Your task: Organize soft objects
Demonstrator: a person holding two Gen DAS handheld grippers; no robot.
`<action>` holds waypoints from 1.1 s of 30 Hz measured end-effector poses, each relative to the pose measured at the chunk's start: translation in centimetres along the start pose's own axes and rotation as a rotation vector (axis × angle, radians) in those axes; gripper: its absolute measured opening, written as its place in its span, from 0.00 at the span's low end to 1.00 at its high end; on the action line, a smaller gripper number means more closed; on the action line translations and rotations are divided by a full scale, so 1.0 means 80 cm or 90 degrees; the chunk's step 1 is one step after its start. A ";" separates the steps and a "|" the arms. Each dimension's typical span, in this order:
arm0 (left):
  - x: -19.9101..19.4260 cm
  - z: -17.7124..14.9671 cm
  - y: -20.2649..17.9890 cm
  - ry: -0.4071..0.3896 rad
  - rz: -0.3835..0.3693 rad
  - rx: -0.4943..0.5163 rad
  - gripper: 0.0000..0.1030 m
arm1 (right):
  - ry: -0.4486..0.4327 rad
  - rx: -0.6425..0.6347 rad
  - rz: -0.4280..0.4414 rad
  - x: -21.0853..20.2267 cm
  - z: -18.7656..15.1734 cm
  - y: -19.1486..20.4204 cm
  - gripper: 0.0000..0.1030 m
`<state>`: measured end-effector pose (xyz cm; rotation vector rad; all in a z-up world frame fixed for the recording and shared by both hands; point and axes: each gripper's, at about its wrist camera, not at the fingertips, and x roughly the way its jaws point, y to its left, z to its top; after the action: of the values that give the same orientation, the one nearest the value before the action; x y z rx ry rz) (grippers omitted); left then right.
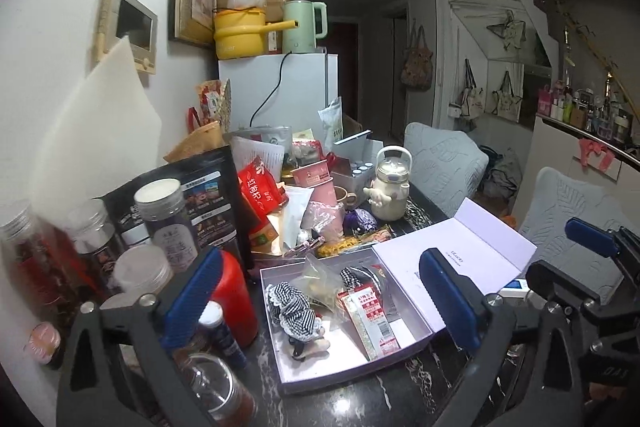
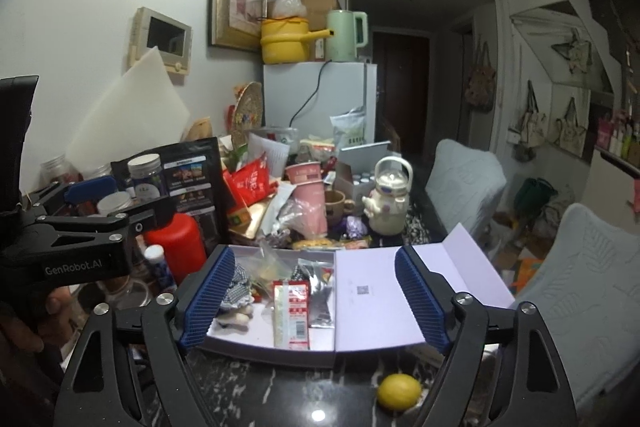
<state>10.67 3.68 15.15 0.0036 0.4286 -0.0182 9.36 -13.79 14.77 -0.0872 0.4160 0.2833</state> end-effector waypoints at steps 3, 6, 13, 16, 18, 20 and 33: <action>-0.017 -0.007 0.001 -0.006 -0.004 -0.002 0.97 | -0.011 -0.006 -0.005 -0.019 -0.006 0.004 0.85; -0.034 -0.017 0.000 -0.014 -0.003 0.003 0.97 | -0.014 -0.008 -0.007 -0.032 -0.011 0.006 0.89; -0.059 -0.045 0.001 -0.011 -0.013 -0.002 0.97 | -0.009 -0.005 -0.027 -0.055 -0.033 0.016 0.90; -0.064 -0.057 -0.001 -0.006 -0.017 -0.003 0.97 | 0.000 -0.002 -0.029 -0.060 -0.046 0.021 0.90; -0.068 -0.066 -0.003 -0.003 -0.017 0.000 0.97 | 0.003 -0.002 -0.034 -0.062 -0.052 0.023 0.90; -0.070 -0.075 -0.004 0.000 -0.017 0.000 0.97 | 0.005 -0.004 -0.042 -0.066 -0.061 0.026 0.90; -0.060 -0.125 -0.016 0.059 -0.022 -0.001 0.97 | 0.041 0.004 -0.052 -0.074 -0.110 0.031 0.90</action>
<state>2.14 2.58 8.07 -0.0046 0.5220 -0.0514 0.10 -14.13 9.12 -0.1079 0.4764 0.1997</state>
